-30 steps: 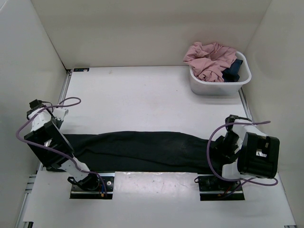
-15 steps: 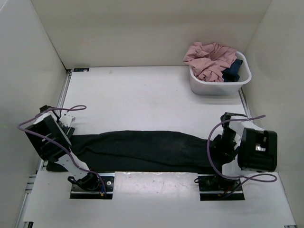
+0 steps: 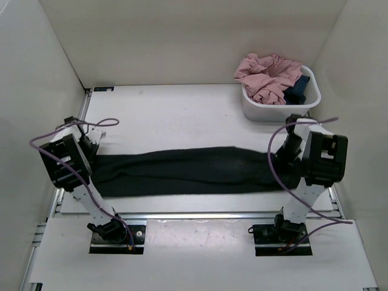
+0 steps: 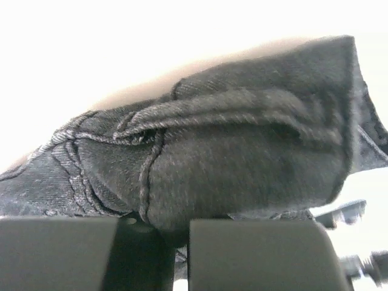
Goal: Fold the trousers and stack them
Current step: Fold the trousers
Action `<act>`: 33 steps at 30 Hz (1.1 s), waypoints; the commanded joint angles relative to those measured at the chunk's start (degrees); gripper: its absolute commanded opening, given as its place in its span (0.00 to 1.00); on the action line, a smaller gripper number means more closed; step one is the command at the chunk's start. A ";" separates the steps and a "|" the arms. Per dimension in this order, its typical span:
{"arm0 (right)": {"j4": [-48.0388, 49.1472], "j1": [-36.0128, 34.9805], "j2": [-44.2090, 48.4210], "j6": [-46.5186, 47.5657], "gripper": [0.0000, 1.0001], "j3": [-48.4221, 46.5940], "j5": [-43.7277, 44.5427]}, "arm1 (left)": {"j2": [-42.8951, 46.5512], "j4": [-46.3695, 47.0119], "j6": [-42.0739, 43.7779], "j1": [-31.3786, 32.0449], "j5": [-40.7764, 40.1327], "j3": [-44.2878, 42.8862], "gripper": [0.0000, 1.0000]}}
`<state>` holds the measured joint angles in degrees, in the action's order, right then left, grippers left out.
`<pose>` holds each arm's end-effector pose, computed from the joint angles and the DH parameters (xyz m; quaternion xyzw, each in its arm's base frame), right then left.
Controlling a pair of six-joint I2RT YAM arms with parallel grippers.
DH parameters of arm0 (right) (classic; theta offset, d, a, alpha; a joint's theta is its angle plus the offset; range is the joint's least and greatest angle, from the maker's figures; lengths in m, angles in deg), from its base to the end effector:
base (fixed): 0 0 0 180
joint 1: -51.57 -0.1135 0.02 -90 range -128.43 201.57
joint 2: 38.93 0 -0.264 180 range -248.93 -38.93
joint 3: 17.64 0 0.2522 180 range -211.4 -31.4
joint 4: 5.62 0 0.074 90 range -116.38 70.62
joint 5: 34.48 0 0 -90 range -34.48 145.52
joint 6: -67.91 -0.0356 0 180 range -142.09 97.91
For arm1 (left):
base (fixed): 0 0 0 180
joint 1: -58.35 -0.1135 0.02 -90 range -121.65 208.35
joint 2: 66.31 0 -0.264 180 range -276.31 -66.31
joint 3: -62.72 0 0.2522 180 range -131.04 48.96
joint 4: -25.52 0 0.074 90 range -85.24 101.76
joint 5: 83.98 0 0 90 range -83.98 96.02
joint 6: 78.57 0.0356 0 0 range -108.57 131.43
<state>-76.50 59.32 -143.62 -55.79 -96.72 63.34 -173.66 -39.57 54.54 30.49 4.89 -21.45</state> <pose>0.2986 -0.0455 0.1513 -0.3489 -0.9330 0.0790 0.0397 0.2948 0.1566 0.1567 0.1325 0.9910 0.0168 0.0066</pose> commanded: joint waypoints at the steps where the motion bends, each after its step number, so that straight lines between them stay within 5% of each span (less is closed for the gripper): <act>1: 10.55 2.01 -5.33 2.75 0.00 -13.03 7.92 | -2.42 6.86 -2.76 3.42 1.39 -7.01 0.14; 5: 9.23 3.06 -10.00 4.68 0.01 -22.45 6.61 | -6.55 6.33 -4.87 6.67 0.34 -13.69 0.14; 6: 7.22 3.06 -12.01 4.69 0.08 -24.31 5.90 | -8.30 5.72 -4.88 6.67 0.33 -16.40 0.18; 7: 6.16 3.06 -12.90 5.56 0.28 -25.98 5.20 | -9.18 5.72 -5.66 7.55 -0.45 -17.82 0.35; 10: 4.48 3.67 -12.75 6.97 0.68 -27.93 3.96 | -11.12 5.19 -7.51 8.26 -2.82 -22.57 0.61; 12: 4.48 4.37 -8.90 6.97 0.75 -26.53 3.96 | -11.13 5.19 -8.39 8.26 -4.92 -24.41 0.73; 19: 3.17 7.46 4.21 6.36 0.78 -20.47 3.96 | -2.63 3.00 -7.61 8.26 -6.70 -24.70 0.88; 27: 0.87 7.98 6.33 2.23 0.73 -14.49 -2.62 | 3.72 -5.96 -9.88 7.03 -6.09 -18.10 0.83; 33: 5.08 7.98 4.23 0.30 0.73 -11.32 -4.74 | 6.19 -6.68 -14.46 5.62 1.91 -11.17 0.82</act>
<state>-73.31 67.32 -138.46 -53.62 -108.11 60.89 -169.86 -43.94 43.20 36.46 2.18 -35.55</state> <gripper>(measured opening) 0.733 0.827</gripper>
